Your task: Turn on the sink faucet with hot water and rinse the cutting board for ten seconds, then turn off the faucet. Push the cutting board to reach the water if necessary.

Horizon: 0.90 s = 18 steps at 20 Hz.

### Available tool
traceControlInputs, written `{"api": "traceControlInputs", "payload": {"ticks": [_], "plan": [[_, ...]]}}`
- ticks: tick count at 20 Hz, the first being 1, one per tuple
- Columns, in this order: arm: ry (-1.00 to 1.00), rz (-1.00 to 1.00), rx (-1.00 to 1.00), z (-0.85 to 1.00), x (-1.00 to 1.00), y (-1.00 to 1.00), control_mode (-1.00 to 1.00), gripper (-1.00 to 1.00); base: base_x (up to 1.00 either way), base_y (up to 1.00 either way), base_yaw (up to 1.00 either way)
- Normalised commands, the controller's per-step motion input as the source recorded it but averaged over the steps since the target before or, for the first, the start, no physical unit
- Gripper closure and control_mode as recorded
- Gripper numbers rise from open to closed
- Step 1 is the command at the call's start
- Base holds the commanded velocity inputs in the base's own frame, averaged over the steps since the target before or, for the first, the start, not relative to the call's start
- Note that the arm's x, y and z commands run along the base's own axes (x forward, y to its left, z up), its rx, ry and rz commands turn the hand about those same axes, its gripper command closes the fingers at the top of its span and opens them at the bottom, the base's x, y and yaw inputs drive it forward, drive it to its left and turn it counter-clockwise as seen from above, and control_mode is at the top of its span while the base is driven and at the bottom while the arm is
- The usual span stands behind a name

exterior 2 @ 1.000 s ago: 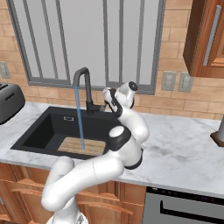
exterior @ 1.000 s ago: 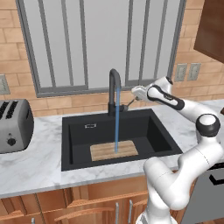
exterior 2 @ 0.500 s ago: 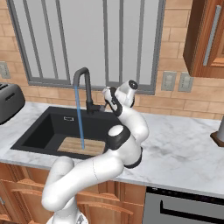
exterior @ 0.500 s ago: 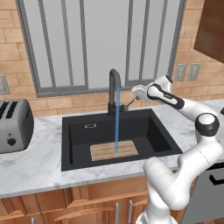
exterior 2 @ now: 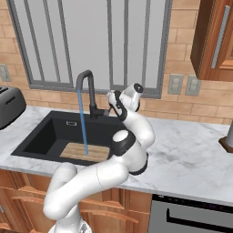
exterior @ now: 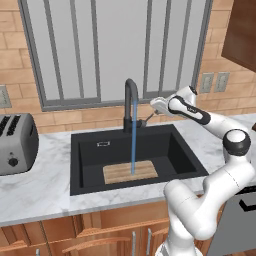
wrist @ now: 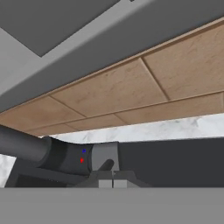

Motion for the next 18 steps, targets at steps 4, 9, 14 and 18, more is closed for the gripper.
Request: {"api": "traceControlInputs", "payload": {"ticks": [4, 9, 14, 18], "plan": [[0.00, 0.00, 0.00, 0.00, 0.00, 0.00, -1.00, 1.00, 0.00, 0.00, 0.00], [0.00, 0.00, 0.00, 0.00, 0.00, 0.00, -1.00, 1.00, 0.00, 0.00, 0.00], [0.00, 0.00, 0.00, 0.00, 0.00, 0.00, -1.00, 1.00, 0.00, 0.00, 0.00], [0.00, 0.00, 0.00, 0.00, 0.00, 0.00, -1.00, 1.00, 0.00, 0.00, 0.00]]}}
